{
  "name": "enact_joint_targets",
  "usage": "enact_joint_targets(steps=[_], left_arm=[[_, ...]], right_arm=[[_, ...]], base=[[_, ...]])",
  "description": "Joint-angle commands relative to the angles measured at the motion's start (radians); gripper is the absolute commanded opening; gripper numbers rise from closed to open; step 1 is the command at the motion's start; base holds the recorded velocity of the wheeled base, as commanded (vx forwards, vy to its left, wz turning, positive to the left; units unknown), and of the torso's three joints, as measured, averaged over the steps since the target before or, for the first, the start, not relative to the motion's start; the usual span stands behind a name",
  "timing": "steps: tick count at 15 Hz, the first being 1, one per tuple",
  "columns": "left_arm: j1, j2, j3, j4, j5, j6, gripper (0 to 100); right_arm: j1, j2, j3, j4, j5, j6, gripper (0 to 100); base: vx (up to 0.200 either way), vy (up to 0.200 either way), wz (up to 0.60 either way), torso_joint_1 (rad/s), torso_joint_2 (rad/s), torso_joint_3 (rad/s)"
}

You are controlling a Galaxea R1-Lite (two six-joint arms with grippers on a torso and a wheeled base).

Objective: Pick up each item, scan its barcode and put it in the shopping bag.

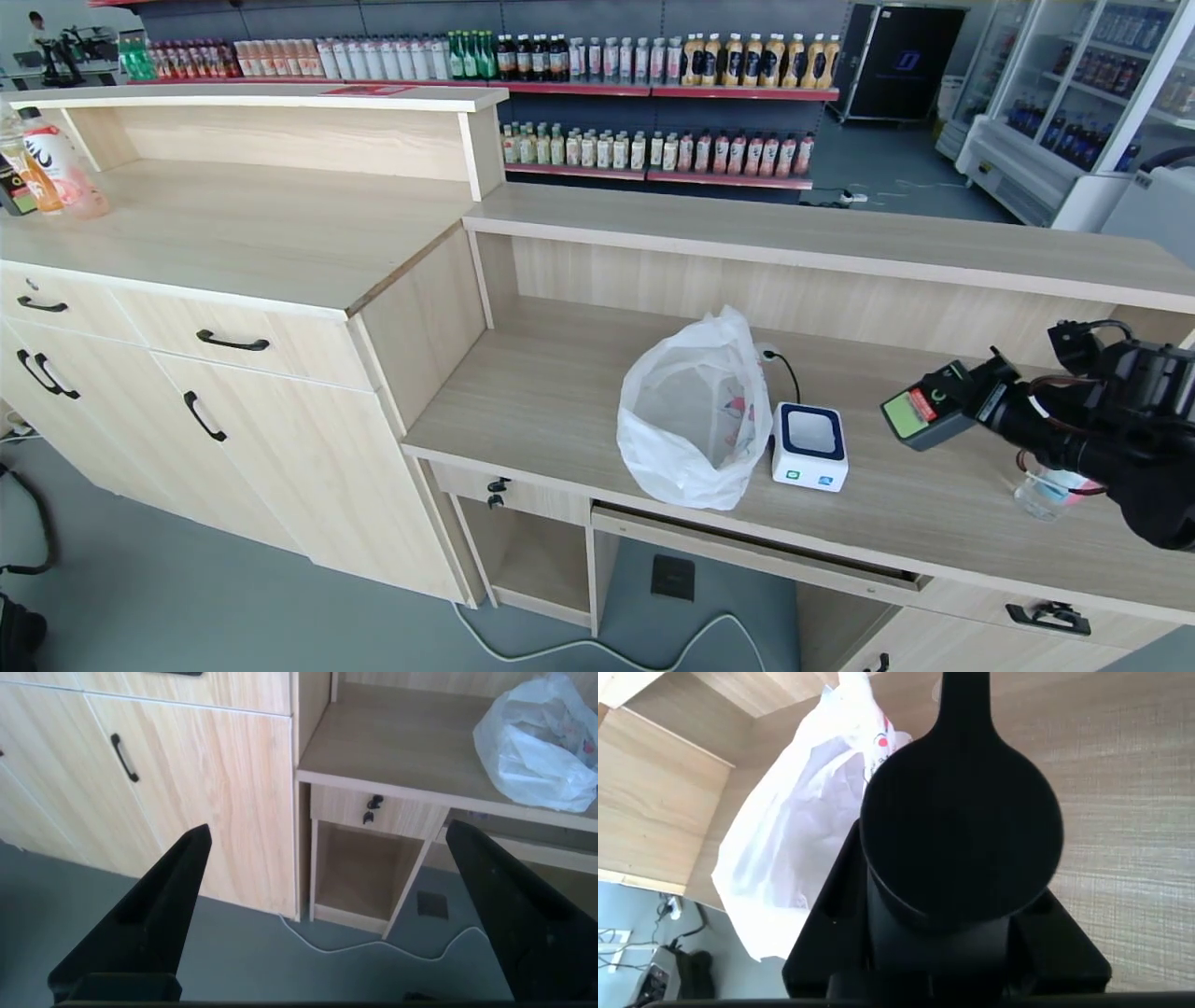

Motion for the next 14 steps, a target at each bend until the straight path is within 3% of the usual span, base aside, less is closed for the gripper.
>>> enact_joint_targets(steps=[1, 14], left_arm=[[0.0, 0.0, 0.0, 0.0, -0.001, 0.0, 100], [0.0, 0.0, 0.0, 0.0, -0.001, 0.0, 100]], right_arm=[[0.0, 0.03, -0.021, -0.01, 0.003, -0.002, 0], [0.049, 0.13, -0.101, -0.018, -0.002, -0.038, 0]], base=[[0.0, 0.0, 0.0, 0.0, 0.0, 0.0], [0.0, 0.0, 0.0, 0.0, 0.0, 0.0]])
